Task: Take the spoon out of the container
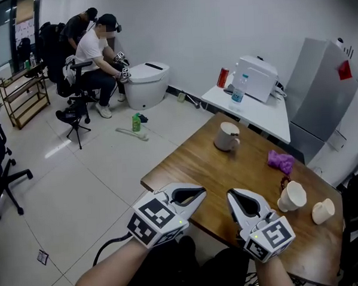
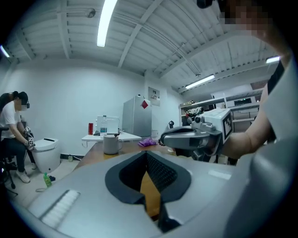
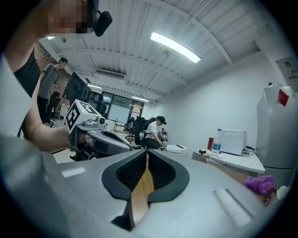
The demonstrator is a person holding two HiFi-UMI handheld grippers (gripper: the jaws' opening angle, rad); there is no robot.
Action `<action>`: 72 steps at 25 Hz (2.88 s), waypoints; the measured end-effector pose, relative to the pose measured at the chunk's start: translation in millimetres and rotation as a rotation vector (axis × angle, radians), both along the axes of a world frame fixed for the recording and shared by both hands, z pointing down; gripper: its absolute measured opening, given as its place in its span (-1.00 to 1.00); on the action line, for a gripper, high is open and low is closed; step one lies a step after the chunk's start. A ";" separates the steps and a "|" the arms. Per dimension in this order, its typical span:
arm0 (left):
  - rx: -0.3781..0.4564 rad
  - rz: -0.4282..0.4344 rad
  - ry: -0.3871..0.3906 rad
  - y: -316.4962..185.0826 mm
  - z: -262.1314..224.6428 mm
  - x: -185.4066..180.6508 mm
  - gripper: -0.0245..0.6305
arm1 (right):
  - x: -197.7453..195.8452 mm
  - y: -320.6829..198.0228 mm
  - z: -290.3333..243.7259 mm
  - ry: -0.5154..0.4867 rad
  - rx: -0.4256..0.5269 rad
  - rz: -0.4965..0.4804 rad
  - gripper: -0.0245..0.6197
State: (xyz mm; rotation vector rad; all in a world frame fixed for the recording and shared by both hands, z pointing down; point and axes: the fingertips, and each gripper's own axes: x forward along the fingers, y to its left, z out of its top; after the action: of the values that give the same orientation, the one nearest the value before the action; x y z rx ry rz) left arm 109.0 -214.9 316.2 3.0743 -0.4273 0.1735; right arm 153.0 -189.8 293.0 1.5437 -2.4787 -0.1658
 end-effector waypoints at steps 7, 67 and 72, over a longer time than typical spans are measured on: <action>-0.037 -0.003 -0.023 -32.3 6.0 23.5 -0.89 | 27.9 -47.4 -4.6 0.082 -0.026 0.071 -0.80; -0.101 0.039 -0.058 -43.7 29.4 64.9 -0.89 | 127.6 -207.6 4.1 0.909 0.002 0.324 -0.80; -0.100 0.038 -0.052 -40.6 26.7 65.1 -0.89 | 118.8 -200.3 -9.6 0.937 0.060 0.318 -0.80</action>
State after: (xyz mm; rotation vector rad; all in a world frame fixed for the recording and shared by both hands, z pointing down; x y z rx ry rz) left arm 174.1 -255.5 342.9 2.9866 -0.3508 0.2675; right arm 271.8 -390.0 283.4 1.3931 -1.4983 -0.7195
